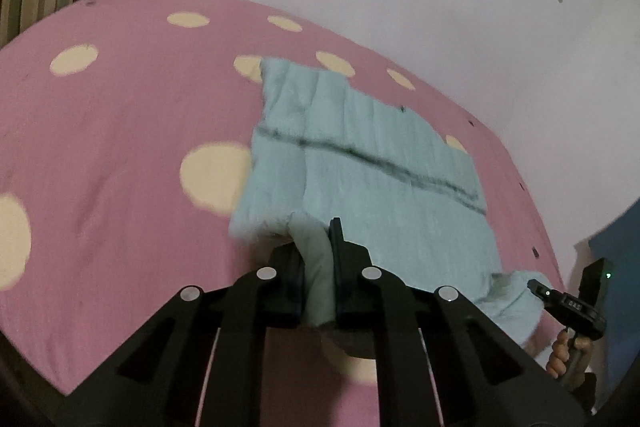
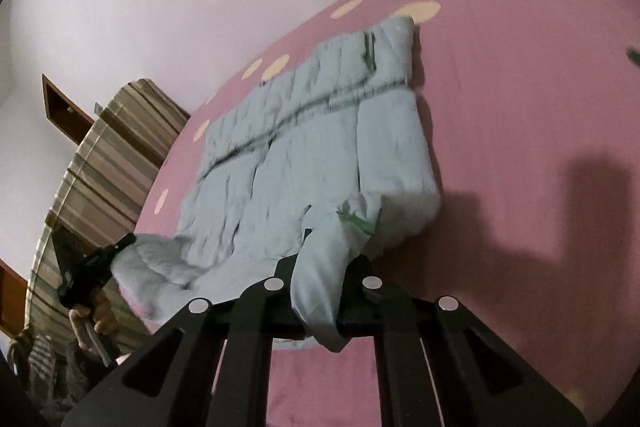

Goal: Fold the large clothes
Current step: 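Carry the held hem over toward the collar with both grippers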

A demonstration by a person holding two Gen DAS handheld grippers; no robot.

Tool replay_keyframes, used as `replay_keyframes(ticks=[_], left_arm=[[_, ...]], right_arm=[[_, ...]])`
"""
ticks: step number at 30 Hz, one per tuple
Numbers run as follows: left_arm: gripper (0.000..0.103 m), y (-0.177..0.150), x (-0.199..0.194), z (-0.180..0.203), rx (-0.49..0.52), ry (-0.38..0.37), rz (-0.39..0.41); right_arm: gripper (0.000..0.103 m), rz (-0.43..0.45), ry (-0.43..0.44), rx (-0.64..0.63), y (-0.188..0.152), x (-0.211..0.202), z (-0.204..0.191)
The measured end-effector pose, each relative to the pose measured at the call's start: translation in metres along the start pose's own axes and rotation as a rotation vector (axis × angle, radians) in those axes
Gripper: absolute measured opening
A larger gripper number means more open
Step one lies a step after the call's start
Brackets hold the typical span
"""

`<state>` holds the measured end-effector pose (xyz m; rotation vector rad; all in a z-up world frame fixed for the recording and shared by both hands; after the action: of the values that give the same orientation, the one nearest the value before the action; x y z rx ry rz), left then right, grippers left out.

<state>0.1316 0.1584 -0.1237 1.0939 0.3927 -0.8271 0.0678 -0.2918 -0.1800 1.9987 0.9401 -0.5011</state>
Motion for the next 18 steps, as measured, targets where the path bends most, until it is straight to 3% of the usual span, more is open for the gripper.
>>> replay_keyframes(ticks=[8,13,18], left_arm=[[0.01,0.045,0.083,-0.013,-0.005,0.091,-0.051],[0.009,0.042,0.128,-0.033,-0.022,0.113,-0.126],[0.01,0.042,0.135,-0.033,0.01,0.113,-0.124]], right_arm=[[0.008,-0.036,-0.058,0.07,0.059,0.075,0.018],[0.008,-0.08,-0.07,0.122,0.069,0.109,0.036],[0.008,-0.086,-0.074,0.12,0.07,0.113,0.036]])
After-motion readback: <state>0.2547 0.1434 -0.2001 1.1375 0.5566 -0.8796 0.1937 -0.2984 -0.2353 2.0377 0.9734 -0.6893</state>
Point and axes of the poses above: each gripper's, at about its wrist camera, not at the fingertips, and x roughly the way its jaws point, z to its right, y to its top, the point moved 3 cm from there along x, roughly the way its jaws point, and after that the axes turned 2 degrees about -y, right-handed, at the moved point
